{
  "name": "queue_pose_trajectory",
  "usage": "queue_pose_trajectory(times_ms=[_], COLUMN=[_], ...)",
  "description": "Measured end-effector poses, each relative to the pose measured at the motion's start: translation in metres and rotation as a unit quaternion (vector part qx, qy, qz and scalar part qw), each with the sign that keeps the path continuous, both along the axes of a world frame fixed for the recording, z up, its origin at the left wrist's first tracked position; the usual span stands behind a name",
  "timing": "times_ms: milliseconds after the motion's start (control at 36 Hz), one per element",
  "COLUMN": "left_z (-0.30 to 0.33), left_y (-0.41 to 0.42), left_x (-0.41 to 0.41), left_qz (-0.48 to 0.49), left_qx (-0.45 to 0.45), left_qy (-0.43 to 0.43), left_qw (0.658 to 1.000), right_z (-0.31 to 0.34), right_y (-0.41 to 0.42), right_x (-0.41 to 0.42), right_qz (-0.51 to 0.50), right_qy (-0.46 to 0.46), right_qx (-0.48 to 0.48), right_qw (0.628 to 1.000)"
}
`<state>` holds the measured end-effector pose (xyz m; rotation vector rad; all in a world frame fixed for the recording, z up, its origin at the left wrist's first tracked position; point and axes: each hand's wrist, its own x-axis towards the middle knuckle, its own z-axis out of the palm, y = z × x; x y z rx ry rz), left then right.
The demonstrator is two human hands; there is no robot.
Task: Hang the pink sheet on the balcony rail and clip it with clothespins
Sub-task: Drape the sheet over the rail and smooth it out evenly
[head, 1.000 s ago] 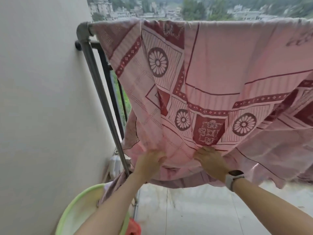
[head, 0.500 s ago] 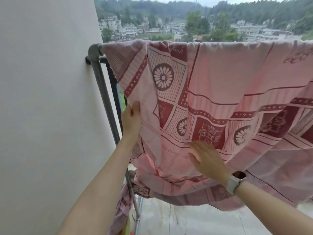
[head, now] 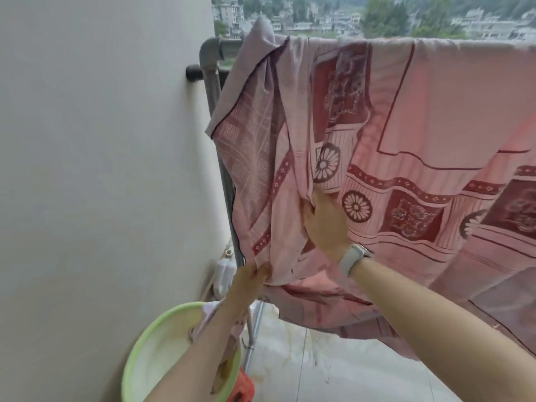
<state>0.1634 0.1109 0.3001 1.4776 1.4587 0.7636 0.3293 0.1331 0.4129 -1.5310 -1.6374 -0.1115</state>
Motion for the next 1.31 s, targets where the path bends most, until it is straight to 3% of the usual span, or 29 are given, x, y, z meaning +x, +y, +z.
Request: queue_pose_trajectory(times_ms=[28, 139, 278, 361, 444, 556, 694, 806, 917, 1000, 1056, 1194, 1306], left_z=[0.002, 0.023, 0.059, 0.084, 0.106, 0.137, 0.194, 0.221, 0.217, 0.193, 0.159, 0.043, 0.021], left_y=[0.000, 0.006, 0.025, 0.031, 0.041, 0.064, 0.084, 0.096, 0.095, 0.083, 0.076, 0.056, 0.042], left_x=[-0.006, -0.021, -0.025, -0.016, -0.002, 0.017, 0.039, 0.049, 0.048, 0.040, 0.032, 0.000, -0.011], left_qz=[0.009, 0.102, 0.167, 0.165, 0.125, 0.093, 0.069, 0.113, 0.147, 0.134, 0.123, 0.106, 0.083], left_qx=[-0.005, 0.005, 0.170, 0.223, 0.229, 0.234, 0.273, 0.324, 0.365, 0.346, 0.290, 0.129, 0.086], left_qy=[-0.006, -0.158, -0.130, -0.122, -0.146, -0.161, -0.233, -0.197, -0.168, -0.177, -0.168, -0.043, 0.030], left_qw=[1.000, 0.982, 0.963, 0.953, 0.954, 0.954, 0.931, 0.918, 0.904, 0.912, 0.934, 0.985, 0.992], right_z=[-0.012, -0.063, -0.119, -0.115, -0.096, -0.058, 0.021, 0.066, 0.065, 0.044, 0.021, -0.053, -0.091], right_y=[-0.002, -0.014, -0.041, -0.044, -0.042, -0.035, -0.023, 0.001, 0.021, 0.025, 0.020, -0.013, -0.029], right_x=[0.005, 0.027, 0.047, 0.050, 0.050, 0.048, 0.033, 0.022, 0.015, 0.020, 0.028, 0.051, 0.057], right_qz=[-0.002, -0.008, -0.065, -0.074, -0.022, -0.025, -0.004, -0.044, -0.050, -0.061, -0.075, -0.112, -0.135], right_qy=[-0.012, -0.098, -0.209, -0.226, -0.200, -0.111, 0.064, 0.054, 0.025, 0.005, -0.023, -0.079, -0.113], right_qx=[0.003, -0.069, -0.240, -0.262, -0.209, -0.134, -0.045, -0.008, 0.054, 0.062, 0.054, -0.033, -0.098], right_qw=[1.000, 0.993, 0.946, 0.935, 0.957, 0.985, 0.997, 0.998, 0.997, 0.996, 0.995, 0.990, 0.980])
